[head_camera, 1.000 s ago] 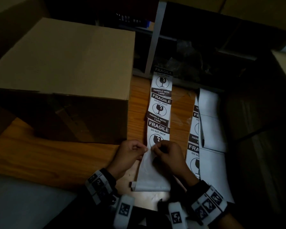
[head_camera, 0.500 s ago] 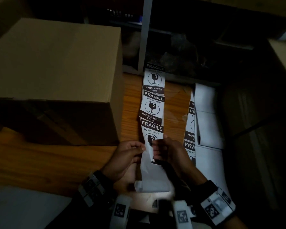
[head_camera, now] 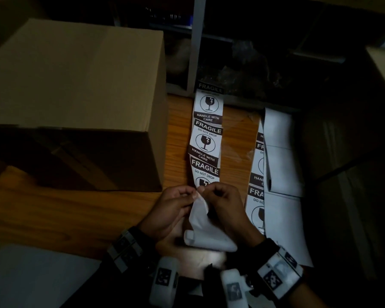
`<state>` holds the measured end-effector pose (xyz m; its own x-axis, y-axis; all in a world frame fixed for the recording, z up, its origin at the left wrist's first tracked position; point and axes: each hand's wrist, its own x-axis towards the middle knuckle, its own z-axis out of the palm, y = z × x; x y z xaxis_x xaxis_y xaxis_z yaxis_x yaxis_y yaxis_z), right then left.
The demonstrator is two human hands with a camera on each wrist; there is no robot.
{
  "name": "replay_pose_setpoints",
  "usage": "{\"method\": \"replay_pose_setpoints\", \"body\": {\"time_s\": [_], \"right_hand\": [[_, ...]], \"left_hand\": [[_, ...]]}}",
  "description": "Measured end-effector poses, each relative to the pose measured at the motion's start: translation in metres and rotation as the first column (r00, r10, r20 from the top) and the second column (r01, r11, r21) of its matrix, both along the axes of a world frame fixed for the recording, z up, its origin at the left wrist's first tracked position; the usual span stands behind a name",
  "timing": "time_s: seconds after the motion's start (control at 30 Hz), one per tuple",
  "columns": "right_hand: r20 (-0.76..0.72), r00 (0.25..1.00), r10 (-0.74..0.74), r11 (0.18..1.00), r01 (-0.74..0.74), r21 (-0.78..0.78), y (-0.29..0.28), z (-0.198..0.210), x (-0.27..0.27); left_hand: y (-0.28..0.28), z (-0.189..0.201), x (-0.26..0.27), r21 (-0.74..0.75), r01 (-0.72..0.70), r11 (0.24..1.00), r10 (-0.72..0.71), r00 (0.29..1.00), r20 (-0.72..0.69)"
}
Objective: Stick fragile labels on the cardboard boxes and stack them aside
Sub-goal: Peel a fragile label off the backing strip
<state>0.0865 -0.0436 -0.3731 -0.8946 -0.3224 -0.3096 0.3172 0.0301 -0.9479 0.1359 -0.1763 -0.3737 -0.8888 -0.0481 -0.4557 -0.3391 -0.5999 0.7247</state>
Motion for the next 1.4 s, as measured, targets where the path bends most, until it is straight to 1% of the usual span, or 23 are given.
{"method": "replay_pose_setpoints", "body": {"time_s": [0.07,0.2,0.27,0.37,0.43,0.5,0.53,0.6,0.63,0.67,0.7,0.73,0.77,0.8,0.83,0.9,0.97,1.0,1.07,1.17,1.3,1.37,1.4], "right_hand": [[0.096,0.995,-0.008,1.000,0.010,-0.018,0.001,0.001,-0.002],[0.231,0.973,-0.007,0.998,0.020,-0.053,0.002,-0.002,-0.005],[0.293,0.956,-0.011,0.993,0.044,-0.105,0.001,-0.003,-0.005],[0.376,0.927,-0.014,0.967,0.108,-0.230,0.001,-0.006,-0.005],[0.386,0.922,-0.027,0.956,0.136,-0.258,0.000,-0.006,-0.005],[0.333,0.942,-0.039,0.971,0.114,-0.209,-0.001,-0.004,-0.003],[0.283,0.958,-0.045,0.984,0.091,-0.152,0.000,-0.003,-0.002],[0.135,0.990,-0.044,0.999,0.047,-0.017,0.004,0.001,-0.002],[0.048,0.998,-0.030,0.998,0.028,0.049,0.007,0.001,-0.002],[-0.027,1.000,-0.004,0.994,0.007,0.107,0.008,0.000,-0.002],[-0.081,0.996,0.025,0.989,-0.012,0.148,0.008,0.000,-0.001],[-0.115,0.992,0.044,0.984,-0.024,0.174,0.007,0.000,0.000],[-0.133,0.990,0.046,0.981,-0.020,0.192,0.005,0.001,0.002],[-0.140,0.990,0.030,0.979,-0.001,0.203,0.003,0.002,0.004],[-0.128,0.992,0.004,0.980,0.022,0.197,0.002,0.003,0.005],[-0.008,1.000,-0.028,0.990,0.029,0.136,0.002,0.008,0.005],[0.140,0.990,0.004,0.999,-0.010,0.042,0.004,0.013,0.004],[0.191,0.981,0.021,1.000,-0.022,0.004,0.004,0.015,0.005],[0.246,0.968,0.046,0.997,-0.031,-0.064,0.005,0.018,0.007],[0.295,0.951,0.098,0.986,-0.052,-0.161,0.007,0.020,0.008],[0.316,0.931,0.181,0.980,-0.144,-0.138,0.018,0.028,-0.001],[0.353,0.919,0.176,0.983,-0.144,-0.116,0.034,0.040,-0.012],[0.349,0.924,0.156,0.988,-0.139,-0.075,0.043,0.048,-0.018]], "left_hand": [[0.000,0.000,-0.001,0.054,-0.001,0.999,0.002,1.000,-0.009],[0.002,-0.005,-0.002,0.138,-0.008,0.990,0.012,1.000,-0.029],[0.003,-0.009,-0.002,0.155,-0.015,0.988,0.019,0.999,-0.027],[0.006,-0.012,-0.001,0.170,-0.043,0.985,0.048,0.998,-0.030],[0.008,-0.014,0.000,0.151,-0.055,0.987,0.059,0.998,-0.022],[0.007,-0.017,0.001,0.161,-0.075,0.984,0.078,0.997,-0.013],[0.006,-0.018,0.002,0.192,-0.079,0.978,0.085,0.996,-0.022],[0.000,-0.014,0.002,0.211,-0.041,0.977,0.052,0.998,-0.047],[-0.004,-0.011,0.002,0.157,0.006,0.988,0.001,0.999,-0.049],[-0.007,-0.008,0.002,0.067,0.071,0.995,-0.069,0.997,-0.040],[-0.010,-0.007,0.003,-0.044,0.153,0.987,-0.154,0.988,-0.020],[-0.011,-0.006,0.004,-0.137,0.242,0.961,-0.244,0.970,0.003],[-0.012,-0.005,0.005,-0.196,0.318,0.928,-0.321,0.947,0.016],[-0.012,-0.005,0.007,-0.231,0.358,0.905,-0.362,0.932,0.023],[-0.013,-0.004,0.008,-0.247,0.363,0.899,-0.366,0.930,0.034],[-0.017,-0.001,0.011,-0.234,0.318,0.919,-0.312,0.948,0.066],[-0.021,0.002,0.011,-0.190,0.272,0.943,-0.262,0.962,0.073],[-0.024,0.004,0.011,-0.171,0.275,0.946,-0.267,0.961,0.067],[-0.027,0.007,0.011,-0.149,0.302,0.942,-0.298,0.953,0.048],[-0.033,0.012,0.009,-0.160,0.311,0.937,-0.311,0.950,0.025],[-0.037,0.015,0.009,-0.195,0.353,0.915,-0.361,0.933,-0.007],[-0.039,0.009,0.011,-0.259,0.307,0.916,-0.313,0.949,0.018],[-0.041,0.007,0.012,-0.283,0.274,0.919,-0.278,0.960,0.028]]}}
